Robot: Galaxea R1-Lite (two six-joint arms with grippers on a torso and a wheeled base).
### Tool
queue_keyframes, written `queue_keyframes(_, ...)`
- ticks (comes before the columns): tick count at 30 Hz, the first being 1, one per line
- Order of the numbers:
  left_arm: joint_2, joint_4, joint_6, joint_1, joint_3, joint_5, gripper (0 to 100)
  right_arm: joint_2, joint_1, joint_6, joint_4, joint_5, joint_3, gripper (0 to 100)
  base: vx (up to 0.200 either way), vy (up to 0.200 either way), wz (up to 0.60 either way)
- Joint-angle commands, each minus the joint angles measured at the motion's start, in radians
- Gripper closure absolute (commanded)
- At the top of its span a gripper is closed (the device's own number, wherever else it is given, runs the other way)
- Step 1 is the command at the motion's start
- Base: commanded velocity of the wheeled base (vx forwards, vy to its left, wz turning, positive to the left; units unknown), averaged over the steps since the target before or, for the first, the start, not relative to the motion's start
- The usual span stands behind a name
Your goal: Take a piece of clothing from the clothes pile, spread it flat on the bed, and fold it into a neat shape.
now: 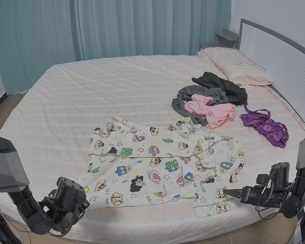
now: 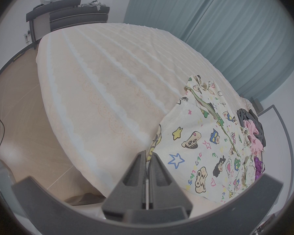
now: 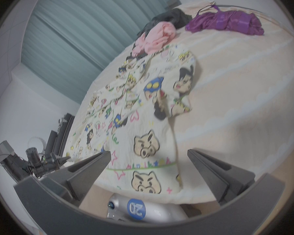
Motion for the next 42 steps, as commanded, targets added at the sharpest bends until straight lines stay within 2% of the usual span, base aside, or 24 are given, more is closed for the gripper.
queue_keyframes(1, -0.001, 0.0, 0.0, -0.001, 0.001, 0.001, 100, 0.044, 0.063, -0.004, 0.013, -0.001, 0.02, 0, 0.0, 0.0, 0.0)
queue_keyframes(14, -0.005, 0.0, 0.001, -0.002, 0.003, 0.001, 100, 0.091, 0.064, -0.034, 0.012, -0.002, 0.02, 0, 0.0, 0.0, 0.0)
queue_keyframes(15, -0.005, 0.0, 0.001, -0.002, 0.003, 0.001, 100, 0.091, 0.064, -0.034, 0.012, -0.002, 0.02, 100, 0.0, 0.0, 0.0)
queue_keyframes(25, -0.043, 0.005, 0.009, -0.019, 0.004, 0.002, 100, 0.082, 0.046, -0.037, 0.024, -0.005, 0.02, 100, 0.0, 0.0, 0.0)
queue_keyframes(32, -0.126, 0.014, 0.063, -0.025, 0.043, 0.004, 100, -0.064, 0.024, -0.048, 0.2, -0.005, 0.02, 100, 0.0, 0.0, 0.0)
queue_keyframes(33, -0.142, 0.014, 0.078, -0.027, 0.066, 0.004, 100, -0.111, 0.024, -0.056, 0.259, -0.007, 0.02, 100, 0.0, 0.0, 0.0)
queue_keyframes(39, -0.135, 0.026, 0.078, -0.107, 0.138, 0.004, 100, -0.215, 0.01, -0.11, 0.417, -0.014, 0.02, 100, 0.0, 0.0, 0.0)
queue_keyframes(42, -0.132, 0.034, 0.07, -0.122, 0.159, 0.004, 100, -0.249, 0.003, -0.125, 0.479, -0.014, 0.02, 100, 0.0, 0.0, 0.0)
